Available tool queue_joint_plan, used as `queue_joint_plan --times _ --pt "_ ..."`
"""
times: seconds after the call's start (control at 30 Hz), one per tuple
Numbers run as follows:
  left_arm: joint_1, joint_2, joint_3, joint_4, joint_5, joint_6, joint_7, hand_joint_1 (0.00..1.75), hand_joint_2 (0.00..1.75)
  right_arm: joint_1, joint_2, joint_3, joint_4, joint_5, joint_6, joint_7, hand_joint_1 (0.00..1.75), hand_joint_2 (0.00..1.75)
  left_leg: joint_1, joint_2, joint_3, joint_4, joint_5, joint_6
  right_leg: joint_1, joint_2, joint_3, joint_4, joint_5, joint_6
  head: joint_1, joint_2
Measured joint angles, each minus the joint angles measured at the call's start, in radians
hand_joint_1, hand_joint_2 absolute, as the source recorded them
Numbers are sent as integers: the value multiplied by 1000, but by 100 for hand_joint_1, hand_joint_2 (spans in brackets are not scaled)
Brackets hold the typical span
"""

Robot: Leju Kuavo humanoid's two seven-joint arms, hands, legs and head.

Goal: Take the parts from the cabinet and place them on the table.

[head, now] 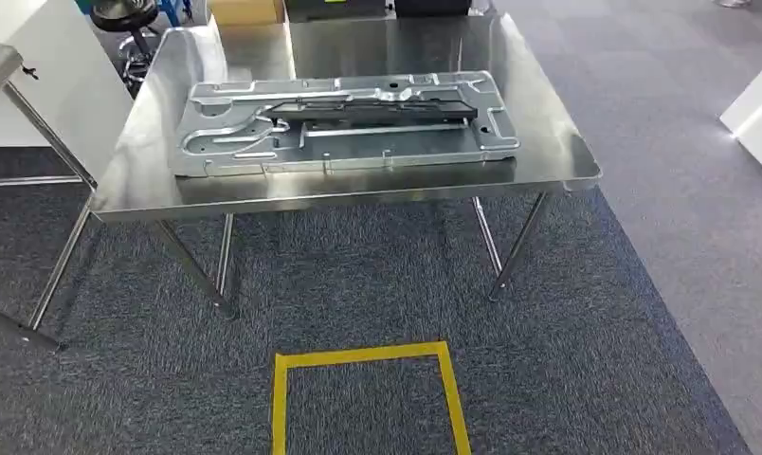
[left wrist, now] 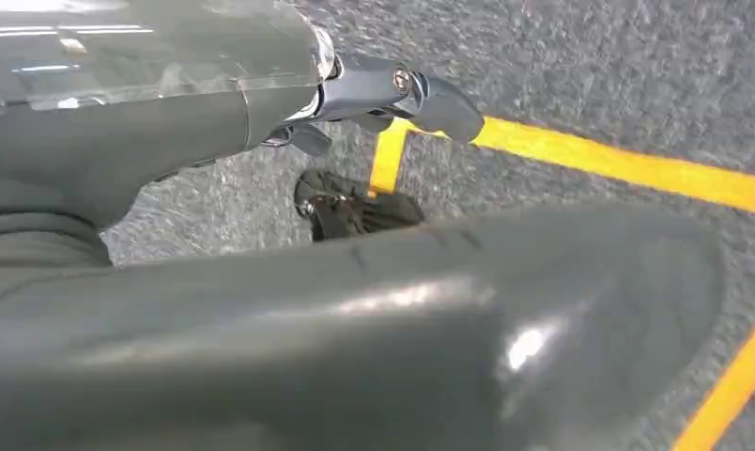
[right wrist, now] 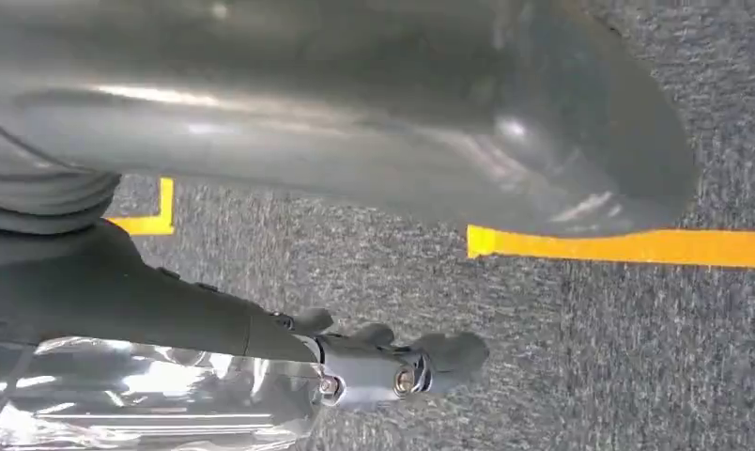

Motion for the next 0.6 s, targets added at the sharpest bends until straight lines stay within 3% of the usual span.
queue_joint_plan --times 0.07,0.1,0.13,0.17,0.2,0.23,0.27,0.3,0.37,0.4,0.43,0.47,0.57,0.6 --pt "3 0 -1 0 0 2 1 0 0 3 0 -1 0 -4 0 1 0 0 2 3 -13 -3 23 20 1 2 -6 -5 16 15 0 0" --pt "0 -1 -1 0 0 3 2 0 0 3 0 -2 0 -6 0 2 0 0 5 8 -28 -5 36 28 -5 8 -18 12 -19 20 0 0" --pt "-1 -1 -2 0 0 4 2 0 0 4 1 -2 1 -8 0 3 0 0 6 8 -43 -5 48 37 -6 9 -36 59 -88 23 0 0" --pt "0 -1 -2 0 0 8 3 0 0 5 3 -3 2 -9 0 3 0 0 6 8 -60 -5 61 39 -8 10 -56 131 -155 27 0 0" --pt "0 -1 -2 0 0 10 3 0 0 4 3 -3 2 -10 0 3 0 0 5 8 -77 -4 73 39 -9 10 -73 205 -205 30 0 0" --pt "1 -1 -2 0 0 11 3 0 0 3 3 -4 2 -11 -1 3 0 0 4 8 -93 -2 85 38 -11 10 -84 271 -233 33 0 0" --pt "1 -1 -2 0 0 11 3 0 0 3 3 -5 2 -11 -1 3 0 0 4 8 -108 0 98 36 -12 10 -82 313 -230 35 0 0" --pt "1 0 -2 0 0 12 4 0 0 4 3 -5 2 -11 -2 4 0 0 4 8 -128 3 111 33 -14 9 -60 313 -193 37 0 0" --pt "1 -1 -3 0 0 13 5 0 0 3 3 -6 2 -11 -2 4 0 0 5 8 -160 11 129 28 -15 9 35 205 -119 34 0 0" --pt "1 -1 -3 0 0 13 5 0 0 1 3 -7 2 -11 -2 3 0 0 5 8 -173 17 137 24 -15 9 107 108 -113 30 0 0" --pt "0 -1 -3 0 0 13 7 0 0 -2 3 -7 2 -11 -2 2 0 0 2 7 -180 22 144 18 -12 10 179 18 -141 24 0 0" --pt "-1 -2 -4 0 0 13 7 0 0 -6 2 -8 2 -11 -2 1 0 0 0 7 -186 28 152 11 -7 10 213 -52 -165 16 0 0" --pt "0 -2 -5 0 0 13 7 0 0 -6 3 -11 2 -11 -2 0 0 0 2 9 -193 23 180 -9 -3 11 191 -49 -152 -6 0 0" --pt "1 -1 -5 0 0 14 8 0 0 -4 5 -13 2 -11 -2 0 0 0 7 6 -199 33 169 -14 -10 4 182 -51 -137 -16 0 0"
